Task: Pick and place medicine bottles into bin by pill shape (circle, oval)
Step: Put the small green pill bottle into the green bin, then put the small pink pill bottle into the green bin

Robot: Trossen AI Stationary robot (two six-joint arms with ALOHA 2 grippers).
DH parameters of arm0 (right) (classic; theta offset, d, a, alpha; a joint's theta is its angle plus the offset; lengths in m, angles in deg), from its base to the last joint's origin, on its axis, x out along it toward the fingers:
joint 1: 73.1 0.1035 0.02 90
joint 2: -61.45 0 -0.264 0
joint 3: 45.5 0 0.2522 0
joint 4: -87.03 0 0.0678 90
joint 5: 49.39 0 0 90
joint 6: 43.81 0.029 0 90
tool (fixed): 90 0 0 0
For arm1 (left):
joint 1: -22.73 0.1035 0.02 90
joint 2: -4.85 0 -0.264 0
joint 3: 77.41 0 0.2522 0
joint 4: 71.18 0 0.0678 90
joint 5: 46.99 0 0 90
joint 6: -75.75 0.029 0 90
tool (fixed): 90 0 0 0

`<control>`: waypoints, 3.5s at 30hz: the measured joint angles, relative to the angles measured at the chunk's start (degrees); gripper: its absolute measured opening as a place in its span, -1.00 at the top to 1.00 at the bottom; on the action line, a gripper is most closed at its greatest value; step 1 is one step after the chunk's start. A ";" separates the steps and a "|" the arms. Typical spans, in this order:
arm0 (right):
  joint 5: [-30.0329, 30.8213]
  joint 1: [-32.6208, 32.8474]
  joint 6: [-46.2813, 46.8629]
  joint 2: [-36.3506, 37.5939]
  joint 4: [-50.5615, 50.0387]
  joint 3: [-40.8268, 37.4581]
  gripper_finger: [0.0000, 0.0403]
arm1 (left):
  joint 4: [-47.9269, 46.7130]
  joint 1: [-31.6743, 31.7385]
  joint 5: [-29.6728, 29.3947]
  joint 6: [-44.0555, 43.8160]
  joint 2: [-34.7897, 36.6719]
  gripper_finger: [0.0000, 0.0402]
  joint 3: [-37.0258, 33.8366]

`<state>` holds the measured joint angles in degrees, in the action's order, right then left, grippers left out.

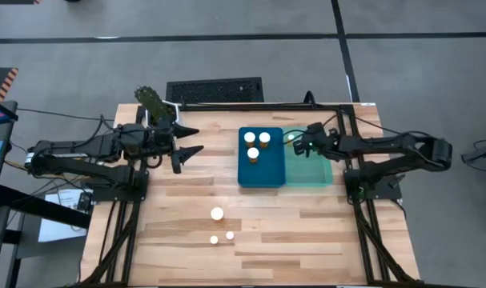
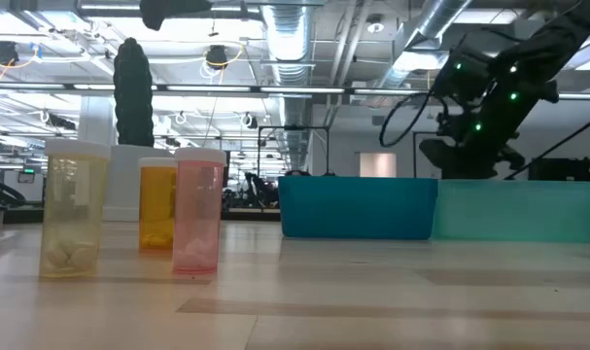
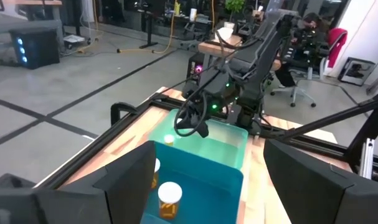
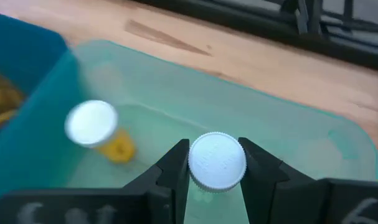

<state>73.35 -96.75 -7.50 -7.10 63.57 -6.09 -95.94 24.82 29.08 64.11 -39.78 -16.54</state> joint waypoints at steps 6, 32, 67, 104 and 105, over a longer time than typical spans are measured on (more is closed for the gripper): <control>0.23 -1.04 1.64 -4.00 2.10 0.00 0.37 | -0.06 0.15 0.06 -0.03 0.00 -0.45 0.00; 1.89 -2.22 1.65 -8.71 8.46 0.04 0.34 | -0.70 0.15 0.13 -0.09 0.00 -0.45 0.00; 0.06 0.86 1.16 -8.21 8.62 0.00 -0.21 | -0.74 0.15 0.11 -1.62 0.00 -0.45 0.00; -4.22 45.57 -10.89 -19.79 9.03 31.14 -0.19 | -2.11 0.15 0.04 -3.81 -0.02 -0.45 0.00; -4.23 46.36 -11.07 -21.37 9.49 32.20 -0.19 | -2.12 0.15 0.05 -4.07 -0.02 -0.45 0.00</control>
<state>69.12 -50.39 -18.57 -28.47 73.06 26.10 -98.06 24.97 29.13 60.04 -39.80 -16.54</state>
